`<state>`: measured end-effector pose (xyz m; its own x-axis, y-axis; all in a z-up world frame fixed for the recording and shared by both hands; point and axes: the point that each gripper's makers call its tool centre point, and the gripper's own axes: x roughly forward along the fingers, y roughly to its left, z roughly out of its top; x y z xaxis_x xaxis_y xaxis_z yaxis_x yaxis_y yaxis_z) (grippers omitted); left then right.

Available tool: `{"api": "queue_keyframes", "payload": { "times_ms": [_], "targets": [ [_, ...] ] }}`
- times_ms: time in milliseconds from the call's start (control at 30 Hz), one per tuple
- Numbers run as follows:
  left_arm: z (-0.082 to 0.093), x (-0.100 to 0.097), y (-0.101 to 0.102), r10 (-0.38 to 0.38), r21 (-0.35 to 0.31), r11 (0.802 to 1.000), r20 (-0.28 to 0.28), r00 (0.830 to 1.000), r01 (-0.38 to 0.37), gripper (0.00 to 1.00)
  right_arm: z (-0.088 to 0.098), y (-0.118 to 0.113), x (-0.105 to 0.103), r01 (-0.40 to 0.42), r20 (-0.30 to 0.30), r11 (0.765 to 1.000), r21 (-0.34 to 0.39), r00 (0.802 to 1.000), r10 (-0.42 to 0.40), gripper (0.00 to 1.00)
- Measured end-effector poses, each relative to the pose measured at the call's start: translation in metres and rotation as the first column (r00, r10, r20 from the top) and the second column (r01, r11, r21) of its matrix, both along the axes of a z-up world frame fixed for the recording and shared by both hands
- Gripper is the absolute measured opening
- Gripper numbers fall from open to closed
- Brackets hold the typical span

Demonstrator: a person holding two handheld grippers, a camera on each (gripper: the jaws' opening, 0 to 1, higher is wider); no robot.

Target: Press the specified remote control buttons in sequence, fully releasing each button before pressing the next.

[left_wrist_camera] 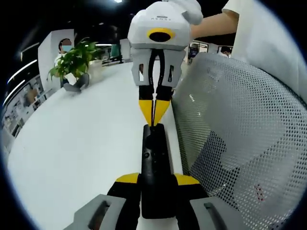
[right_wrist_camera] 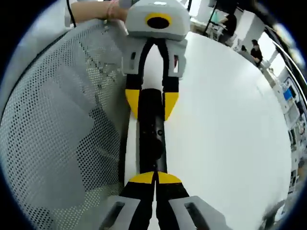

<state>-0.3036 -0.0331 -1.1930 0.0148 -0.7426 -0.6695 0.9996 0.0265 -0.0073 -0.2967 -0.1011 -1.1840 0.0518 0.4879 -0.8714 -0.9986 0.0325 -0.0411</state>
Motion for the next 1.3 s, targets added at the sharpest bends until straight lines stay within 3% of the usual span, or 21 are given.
{"api": "queue_keyframes", "payload": {
  "times_ms": [100,233,300,433,567,600,667,833,967,1067,1133,1167,1233,1300],
  "targets": [
    [0.0,0.0,0.0,0.006,-0.004,1.0,-0.003,1.0,-0.006,0.26,0.001,-0.001,0.0,0.049,0.0,0.996,0.078,0.999,-0.049,0.0],
    [0.0,0.0,0.0,0.006,-0.009,1.0,-0.005,1.0,-0.006,0.26,0.002,-0.001,-0.002,0.06,-0.008,0.996,0.059,0.998,-0.06,0.0],
    [0.0,0.0,0.0,0.006,-0.009,1.0,-0.005,1.0,-0.006,0.26,0.002,-0.003,-0.001,0.028,0.017,1.0,0.012,0.999,-0.028,0.0],
    [0.0,0.0,0.0,0.008,-0.012,1.0,-0.005,1.0,-0.008,0.26,0.01,0.01,0.0,-0.011,0.02,1.0,0.022,1.0,0.011,0.0],
    [0.0,-0.001,0.0,0.006,-0.013,1.0,-0.006,1.0,-0.006,0.26,-0.003,0.011,-0.009,-0.087,-0.036,0.994,-0.064,0.996,0.085,0.0],
    [0.0,-0.001,0.0,0.006,-0.013,1.0,-0.005,1.0,-0.006,0.26,0.0,0.016,-0.004,-0.087,-0.004,0.996,-0.033,0.996,0.087,0.0],
    [0.0,-0.001,0.0,0.005,-0.013,1.0,-0.005,1.0,-0.005,0.26,0.0,0.014,-0.006,-0.099,-0.029,0.993,-0.062,0.995,0.097,0.0],
    [0.0,-0.001,0.0,0.002,-0.011,1.0,-0.003,1.0,-0.002,0.26,-0.002,0.015,-0.006,-0.145,-0.027,0.979,-0.146,0.989,0.142,0.0],
    [0.0,-0.001,0.0,0.003,-0.011,1.0,-0.005,1.0,-0.003,0.26,-0.003,0.014,-0.007,-0.141,0.008,0.972,-0.19,0.989,0.145,0.0],
    [0.0,-0.001,0.0,0.004,-0.012,1.0,-0.005,1.0,-0.004,0.26,0.0,0.013,-0.008,-0.17,0.05,0.981,-0.089,0.983,0.175,0.0],
    [0.0,-0.001,0.0,0.004,-0.011,1.0,-0.005,1.0,-0.004,0.26,0.002,0.011,-0.007,-0.07,0.006,0.997,-0.019,0.998,0.07,0.0],
    [0.0,-0.001,0.0,0.004,-0.011,1.0,-0.005,1.0,-0.004,0.26,0.002,0.009,-0.005,-0.026,0.0,1.0,-0.016,1.0,0.026,0.0],
    [0.0,-0.002,0.0,0.0,-0.013,1.0,-0.005,1.0,0.0,0.26,0.006,0.009,-0.002,-0.036,0.019,0.999,-0.02,0.999,0.037,0.0],
    [0.0,-0.002,0.0,0.0,-0.013,1.0,-0.005,1.0,0.0,0.26,0.008,0.016,-0.003,-0.023,-0.002,1.0,0.003,1.0,0.023,0.0]
  ]
}}
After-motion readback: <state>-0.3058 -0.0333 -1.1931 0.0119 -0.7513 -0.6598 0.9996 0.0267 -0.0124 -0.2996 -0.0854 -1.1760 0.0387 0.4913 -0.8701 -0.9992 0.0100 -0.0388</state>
